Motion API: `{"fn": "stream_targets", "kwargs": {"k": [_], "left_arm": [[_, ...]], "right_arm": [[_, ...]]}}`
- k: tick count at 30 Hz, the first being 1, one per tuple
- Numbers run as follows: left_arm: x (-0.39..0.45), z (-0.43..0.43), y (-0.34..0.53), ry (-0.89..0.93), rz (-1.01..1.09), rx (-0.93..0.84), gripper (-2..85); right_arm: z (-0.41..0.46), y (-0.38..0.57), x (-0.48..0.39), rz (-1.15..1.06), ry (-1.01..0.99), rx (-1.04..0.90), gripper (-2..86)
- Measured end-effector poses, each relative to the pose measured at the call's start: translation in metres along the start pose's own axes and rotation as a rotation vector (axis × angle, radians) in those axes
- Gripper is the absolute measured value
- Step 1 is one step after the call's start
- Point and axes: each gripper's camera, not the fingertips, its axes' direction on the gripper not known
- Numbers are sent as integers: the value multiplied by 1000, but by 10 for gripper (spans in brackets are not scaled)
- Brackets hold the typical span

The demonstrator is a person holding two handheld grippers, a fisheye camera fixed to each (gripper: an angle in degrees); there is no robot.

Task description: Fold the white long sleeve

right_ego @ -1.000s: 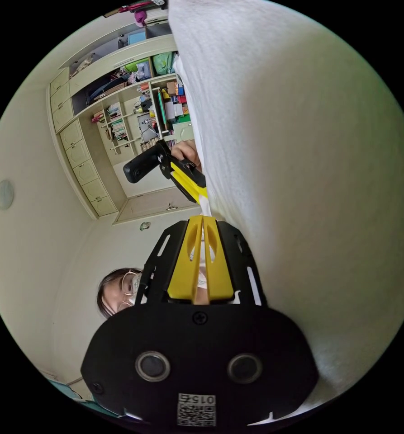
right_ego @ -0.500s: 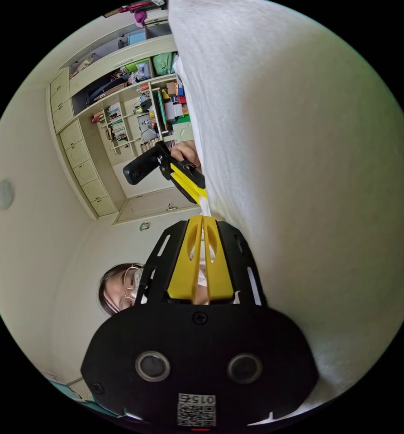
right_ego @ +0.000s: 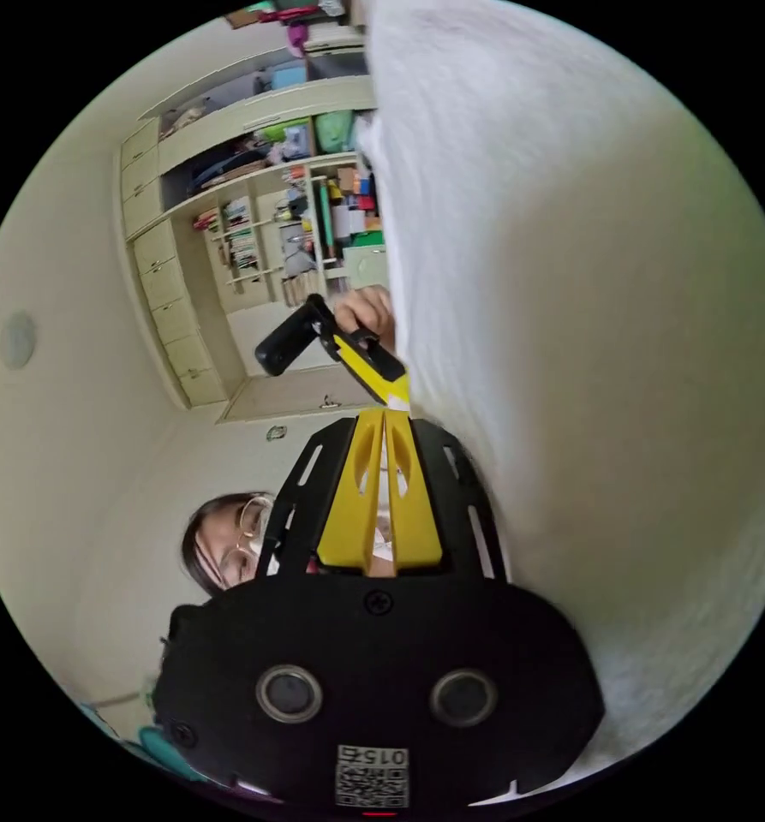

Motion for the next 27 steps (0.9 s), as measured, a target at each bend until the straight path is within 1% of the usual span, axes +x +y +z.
{"fn": "stream_targets", "kwargs": {"k": [2, 3, 4, 5, 6, 7, 8, 9, 10, 11, 12, 13, 15, 17, 19, 20, 22, 23, 24, 25, 27], "left_arm": [[21, -2, -6, -44, 44, -6, 13], [32, -1, -10, -69, 67, -8, 13], [40, 1, -13, -83, 79, -12, 13], [42, 3, -15, -83, 79, -15, 13], [45, 5, -19, -76, 75, -23, 13], [50, 8, -21, -76, 75, -29, 13], [52, 9, -22, -78, 78, -30, 13], [58, 10, -22, -85, 84, -29, 13], [62, 11, -22, -91, 86, -25, 13], [64, 11, -22, -92, 86, -21, 13], [68, 12, -21, -92, 86, -13, 13], [71, 14, -21, -90, 85, -12, 13], [77, 15, -20, -92, 84, -7, 13], [86, 10, -21, -97, 96, 39, 12], [100, -1, -18, -64, 130, 131, 11], [104, -3, -18, -66, 136, 143, 10], [117, -3, -22, -167, 123, 174, 10], [119, -3, -25, -204, 111, 183, 10], [122, -3, -32, -273, 84, 213, 9], [122, -3, -41, -336, 53, 252, 8], [111, -1, -61, -406, -19, 304, 6]], "right_arm": [[0, 23, 3, -136, -100, 50, -5], [-1, 46, -3, -269, -139, 110, -5], [-2, 74, -16, -399, -95, 168, -5], [-3, 91, -26, -475, -45, 209, -5], [-4, 131, -49, -638, 110, 301, -5], [1, 179, -71, -783, 340, 422, -5], [5, 204, -78, -835, 467, 500, -5], [16, 252, -84, -879, 697, 690, -5], [26, 296, -79, -875, 867, 905, -5], [31, 318, -72, -862, 930, 1015, -5], [41, 356, -53, -840, 1003, 1203, -4], [52, 388, -31, -880, 1069, 1291, -4], [67, 423, 2, -979, 1154, 1260, -3], [73, 443, 32, -975, 1193, 1200, -2], [76, 449, 69, -929, 1225, 1057, 4], [77, 448, 78, -916, 1231, 1013, 6], [84, 434, 121, -833, 1256, 814, 42], [85, 428, 132, -807, 1260, 766, 57], [88, 417, 156, -755, 1265, 688, 87], [90, 405, 182, -719, 1271, 617, 97], [90, 391, 217, -701, 1267, 564, 102]]}}
